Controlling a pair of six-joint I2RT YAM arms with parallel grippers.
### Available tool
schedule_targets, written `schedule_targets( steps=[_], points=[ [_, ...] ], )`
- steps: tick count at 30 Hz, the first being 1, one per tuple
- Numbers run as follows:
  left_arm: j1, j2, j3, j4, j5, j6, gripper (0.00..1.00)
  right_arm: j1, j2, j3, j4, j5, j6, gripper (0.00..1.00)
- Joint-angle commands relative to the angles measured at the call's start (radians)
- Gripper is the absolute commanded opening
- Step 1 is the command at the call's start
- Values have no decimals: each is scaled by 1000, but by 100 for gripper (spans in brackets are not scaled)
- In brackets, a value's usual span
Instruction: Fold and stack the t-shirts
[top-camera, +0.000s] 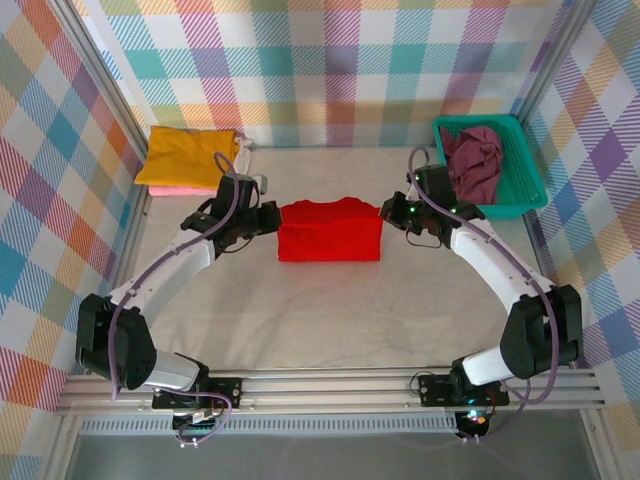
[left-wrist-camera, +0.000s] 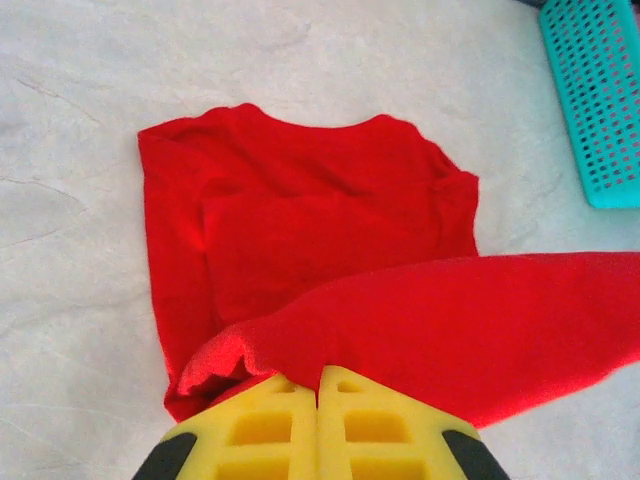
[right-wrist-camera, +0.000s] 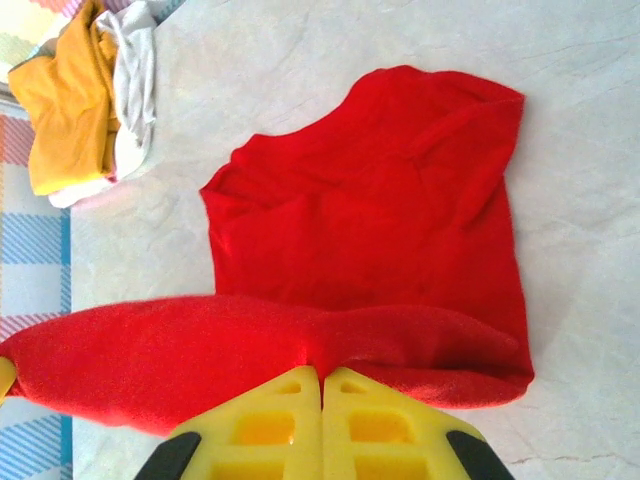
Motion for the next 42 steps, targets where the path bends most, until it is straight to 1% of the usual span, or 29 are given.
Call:
schedule_targets(
  steps=[1,7,12,19,28,42],
  points=[
    [26,55,29,31,10,41,0,-23,43,29,39,3,-32,0],
    [49,168,83,62,2,70,0,-24,137,83,56,-13,-46,0],
    [60,275,162,58,-22,94,0,-27,206,133,64,33,-62,0],
    [73,397,281,32,0,112,0,-30,309,219,58,41,-80,0],
    [78,461,354,21,-29,118,0,-43,401,299,61,30,-70,0],
    [84,503,430,-25,-42,124,0,-52,417,355,33,30,-75,0]
  ],
)
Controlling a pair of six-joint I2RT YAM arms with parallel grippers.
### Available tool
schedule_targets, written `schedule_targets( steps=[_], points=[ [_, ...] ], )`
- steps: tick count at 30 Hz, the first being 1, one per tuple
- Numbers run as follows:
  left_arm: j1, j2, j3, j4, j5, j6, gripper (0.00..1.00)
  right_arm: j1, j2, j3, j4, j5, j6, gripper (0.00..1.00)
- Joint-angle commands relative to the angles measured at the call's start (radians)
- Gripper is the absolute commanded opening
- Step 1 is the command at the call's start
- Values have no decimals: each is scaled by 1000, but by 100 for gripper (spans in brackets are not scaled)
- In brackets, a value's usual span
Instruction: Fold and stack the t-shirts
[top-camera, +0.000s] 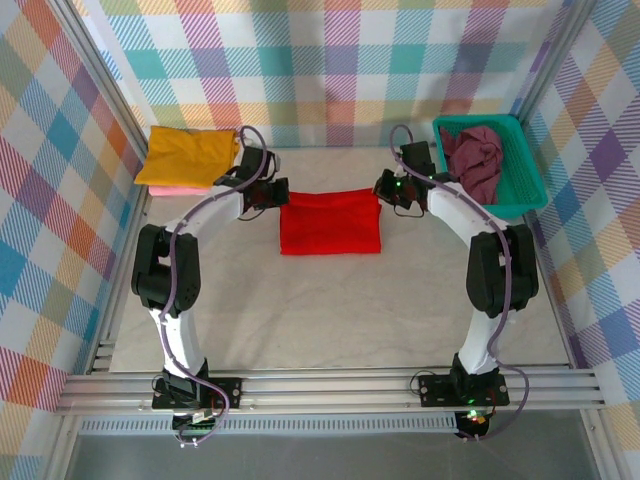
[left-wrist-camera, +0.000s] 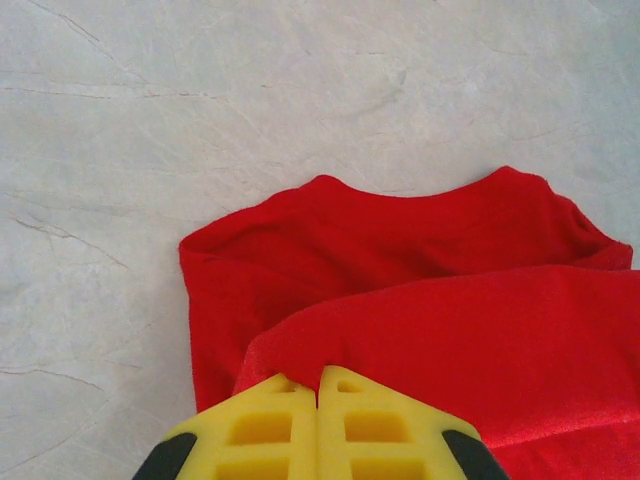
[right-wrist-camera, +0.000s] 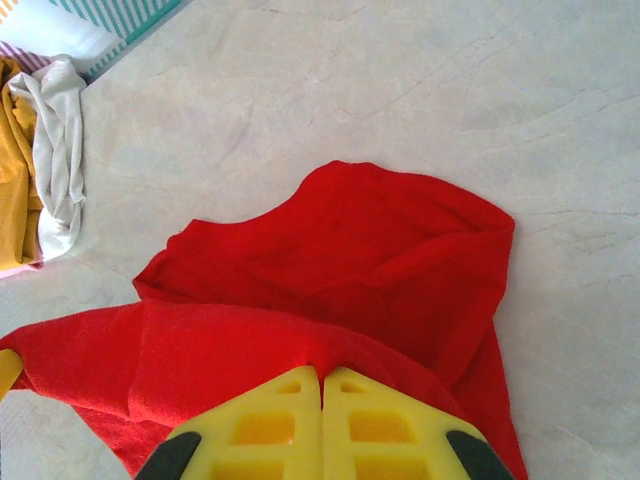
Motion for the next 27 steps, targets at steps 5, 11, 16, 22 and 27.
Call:
schedule_targets(
  steps=[5,11,16,22,27],
  points=[
    [21,44,106,-39,-28,29,0,-18,33,78,-19,5,-22,0],
    [36,140,227,-76,-33,46,0,-33,117,173,-34,9,-9,0],
    [65,276,427,-112,-47,40,48,-58,270,378,-110,1,11,33],
    [54,103,329,-45,-79,-3,50,-60,200,416,-175,-18,-34,43],
    [-15,-115,-93,208,-45,-39,38,15,-25,52,-11,-7,-79,30]
  ],
)
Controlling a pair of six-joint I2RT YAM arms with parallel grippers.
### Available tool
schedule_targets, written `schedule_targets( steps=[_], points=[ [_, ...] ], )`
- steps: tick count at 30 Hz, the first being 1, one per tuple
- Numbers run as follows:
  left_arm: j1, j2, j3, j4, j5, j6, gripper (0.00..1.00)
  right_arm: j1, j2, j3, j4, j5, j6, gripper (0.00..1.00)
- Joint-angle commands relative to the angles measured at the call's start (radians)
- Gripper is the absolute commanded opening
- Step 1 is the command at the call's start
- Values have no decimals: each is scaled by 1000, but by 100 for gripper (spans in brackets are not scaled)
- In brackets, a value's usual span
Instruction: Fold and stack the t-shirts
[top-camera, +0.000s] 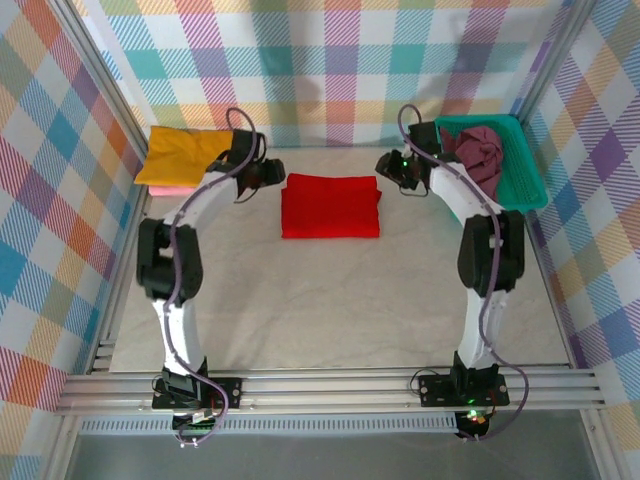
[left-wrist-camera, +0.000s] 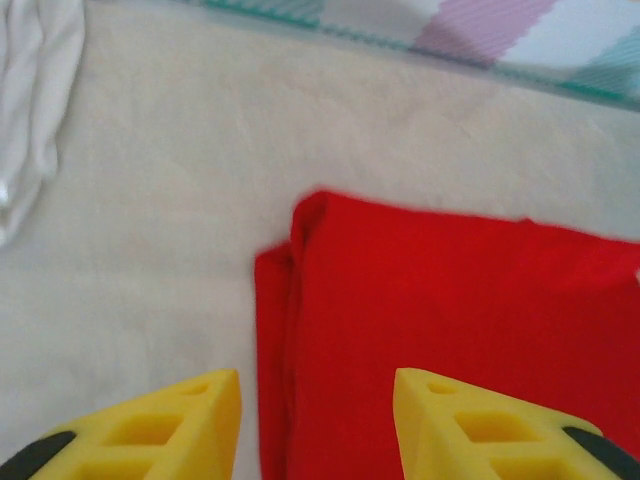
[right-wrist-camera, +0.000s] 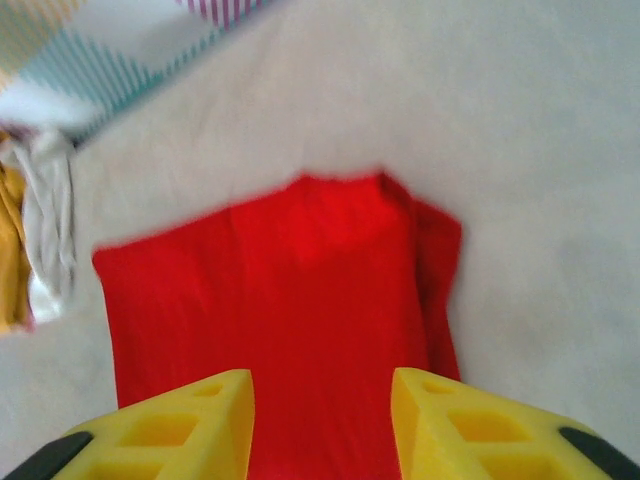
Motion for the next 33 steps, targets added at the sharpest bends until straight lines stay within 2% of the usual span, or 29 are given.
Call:
schedule_targets(
  steps=[1,3,5,9,16,25,30,33],
  points=[
    [-56,-82,-150,175,58,-28,34,72,-109,-133,74,-11,-57,21],
    [-79,-53,-175,231,89,-15,31,91,-90,-161,81,-10,-71,10],
    [-87,22,-123,237,127,-15,29,94,-37,-140,79,-15,-72,4],
    [-92,193,24,151,167,-43,17,96,85,-42,59,-24,-61,0],
    [-108,243,-126,255,124,-106,18,105,164,-123,138,-52,-12,0],
    [-142,138,-441,356,59,-186,18,118,72,-422,249,-32,24,0],
    [-214,-25,-668,403,9,-260,17,161,-76,-612,238,-15,38,0],
    [-252,-113,-720,355,-50,-276,18,179,-198,-669,189,-8,57,0]
  ],
)
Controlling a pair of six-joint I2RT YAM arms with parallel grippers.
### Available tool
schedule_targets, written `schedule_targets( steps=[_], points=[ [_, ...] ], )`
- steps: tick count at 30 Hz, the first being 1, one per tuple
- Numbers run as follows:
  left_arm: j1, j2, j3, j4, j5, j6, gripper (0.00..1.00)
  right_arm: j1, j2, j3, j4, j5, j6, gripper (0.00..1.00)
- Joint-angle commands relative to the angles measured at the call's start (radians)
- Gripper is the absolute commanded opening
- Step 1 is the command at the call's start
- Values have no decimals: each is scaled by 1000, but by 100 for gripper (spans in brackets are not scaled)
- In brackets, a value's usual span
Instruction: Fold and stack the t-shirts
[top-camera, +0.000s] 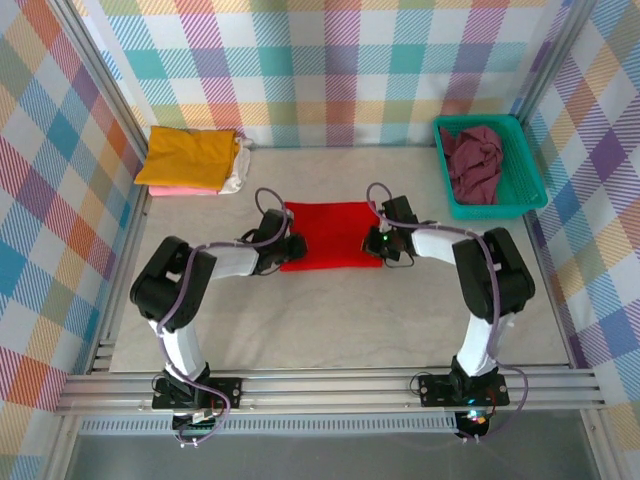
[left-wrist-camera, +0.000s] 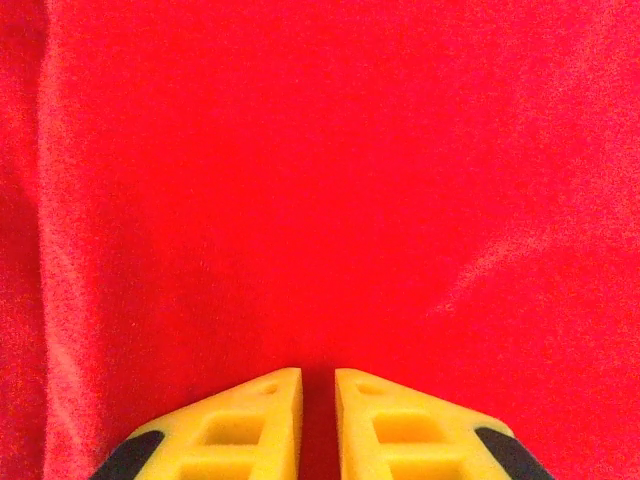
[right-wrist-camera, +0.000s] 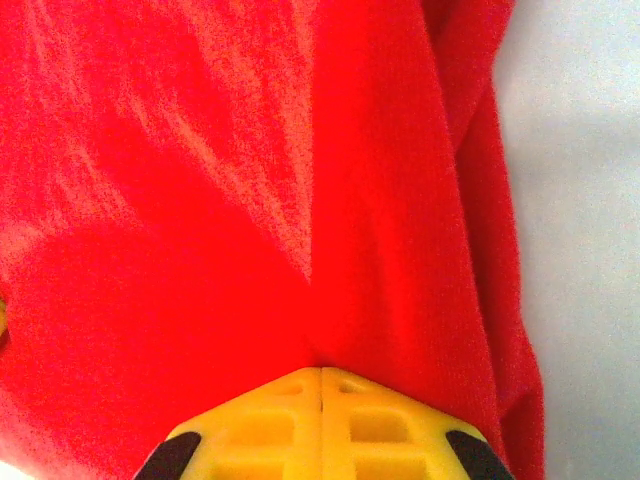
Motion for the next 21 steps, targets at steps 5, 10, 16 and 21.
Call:
schedule_targets(
  steps=[5,10,16,21],
  points=[
    [-26,-105,53,-258,-98,1,17,16,-177,17,-201,-21,56,3],
    [-14,-105,211,-268,-88,55,20,7,-120,144,-205,-19,47,0],
    [57,73,374,-271,-64,118,20,-11,53,285,-188,16,44,0],
    [114,214,415,-222,-61,127,19,-48,152,319,-155,71,62,0]
  ],
)
